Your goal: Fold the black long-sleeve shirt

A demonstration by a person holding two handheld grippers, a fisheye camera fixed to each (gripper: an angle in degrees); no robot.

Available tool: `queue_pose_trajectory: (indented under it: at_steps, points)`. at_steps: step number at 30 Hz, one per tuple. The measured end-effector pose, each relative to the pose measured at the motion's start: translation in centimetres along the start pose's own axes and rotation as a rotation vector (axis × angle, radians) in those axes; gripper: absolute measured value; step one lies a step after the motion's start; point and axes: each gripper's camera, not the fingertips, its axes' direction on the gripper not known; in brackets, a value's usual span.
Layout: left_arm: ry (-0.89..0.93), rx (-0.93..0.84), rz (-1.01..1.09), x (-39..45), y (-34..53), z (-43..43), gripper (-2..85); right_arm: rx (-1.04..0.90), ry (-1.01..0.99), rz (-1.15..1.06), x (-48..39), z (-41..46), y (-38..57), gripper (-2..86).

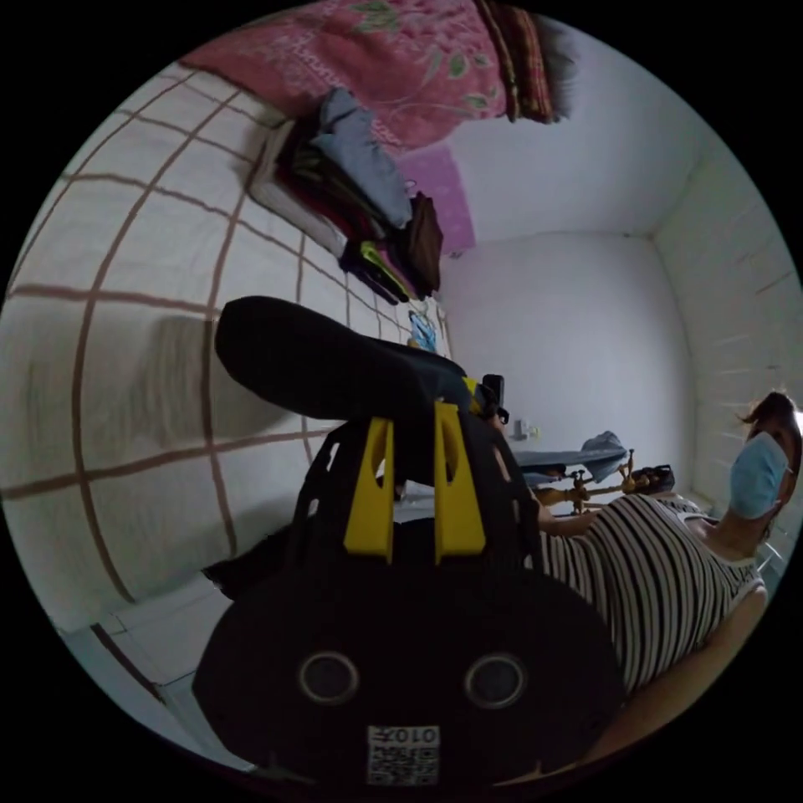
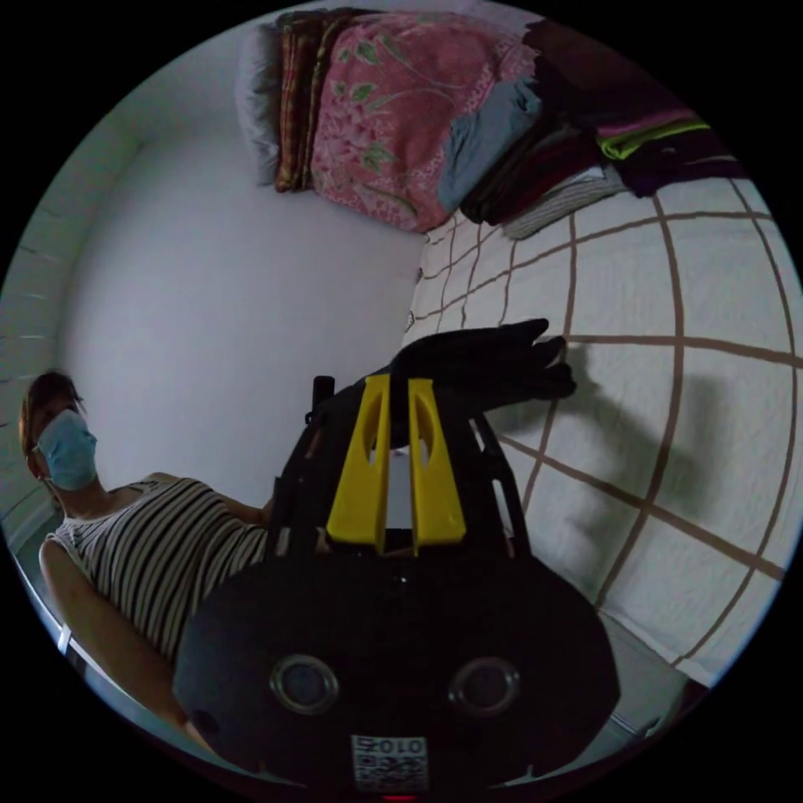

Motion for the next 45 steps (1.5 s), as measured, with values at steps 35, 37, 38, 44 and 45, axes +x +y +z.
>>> queue_pose_trajectory:
  at_steps: [35,37,38,44,45]
  points:
    - [-0.190,-0.223,0.261,10.8,-58.5,-2.5,10.4,0.123,0.151,-0.207,-7.6,-1.4,-21.5,5.5]
    - [-0.214,-0.239,0.233,11.4,-59.1,-2.7,10.3,0.073,0.198,-0.181,-8.3,-0.1,-20.8,5.6]
    - [-0.224,-0.268,0.207,11.5,-59.3,-2.6,10.2,0.054,0.210,-0.170,-8.4,0.3,-20.6,5.6]
    - [-0.211,-0.198,0.133,13.4,-57.4,-4.0,10.6,0.057,0.220,-0.125,-8.9,2.8,-16.5,5.8]
    - [-0.216,-0.188,0.133,13.8,-57.1,-4.3,10.6,0.065,0.247,-0.143,-9.5,3.1,-15.4,5.8]
